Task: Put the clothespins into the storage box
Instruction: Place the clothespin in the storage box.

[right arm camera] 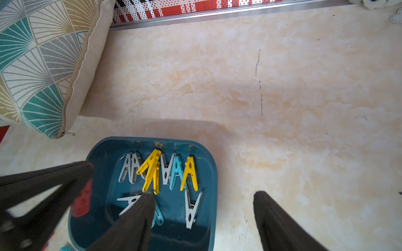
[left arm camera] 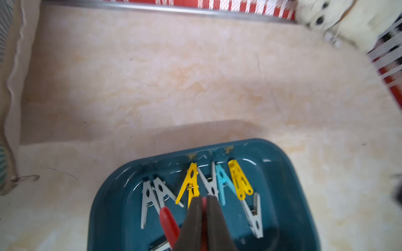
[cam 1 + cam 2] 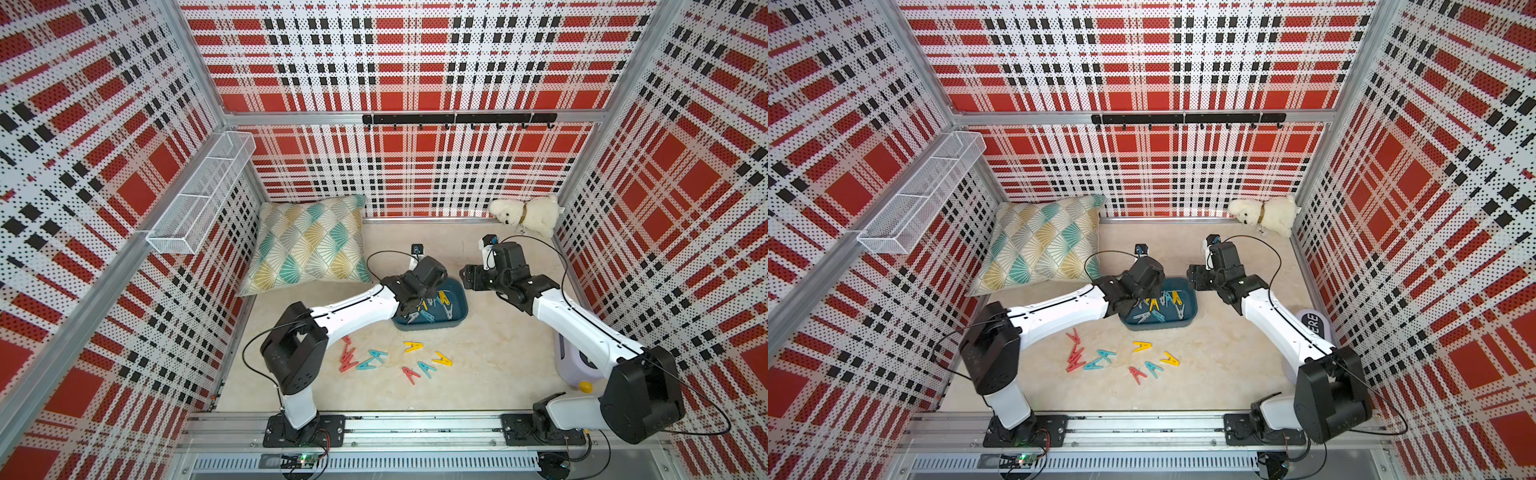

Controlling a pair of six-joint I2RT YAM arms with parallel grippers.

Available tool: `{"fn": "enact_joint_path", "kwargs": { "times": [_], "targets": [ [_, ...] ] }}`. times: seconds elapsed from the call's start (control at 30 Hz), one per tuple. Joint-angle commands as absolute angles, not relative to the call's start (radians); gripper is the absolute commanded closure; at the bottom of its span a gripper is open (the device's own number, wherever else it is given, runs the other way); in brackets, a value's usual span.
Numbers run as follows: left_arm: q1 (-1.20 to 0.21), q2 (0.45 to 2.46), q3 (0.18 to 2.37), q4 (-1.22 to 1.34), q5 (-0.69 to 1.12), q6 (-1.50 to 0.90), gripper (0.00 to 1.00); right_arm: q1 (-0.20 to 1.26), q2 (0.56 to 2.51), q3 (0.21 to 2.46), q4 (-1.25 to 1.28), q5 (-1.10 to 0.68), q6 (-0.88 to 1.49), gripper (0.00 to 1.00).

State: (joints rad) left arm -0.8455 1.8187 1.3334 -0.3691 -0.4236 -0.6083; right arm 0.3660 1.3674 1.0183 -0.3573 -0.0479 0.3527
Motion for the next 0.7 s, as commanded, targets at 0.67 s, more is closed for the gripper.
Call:
{"fn": "enact_joint_path", "kwargs": {
  "times": [0.67],
  "targets": [
    [-0.757, 1.988, 1.25, -0.303, -0.336, -0.589, 1.0, 0.373, 1.341, 1.009, -0.364, -0.054, 0.342, 0.21]
  ]
}}
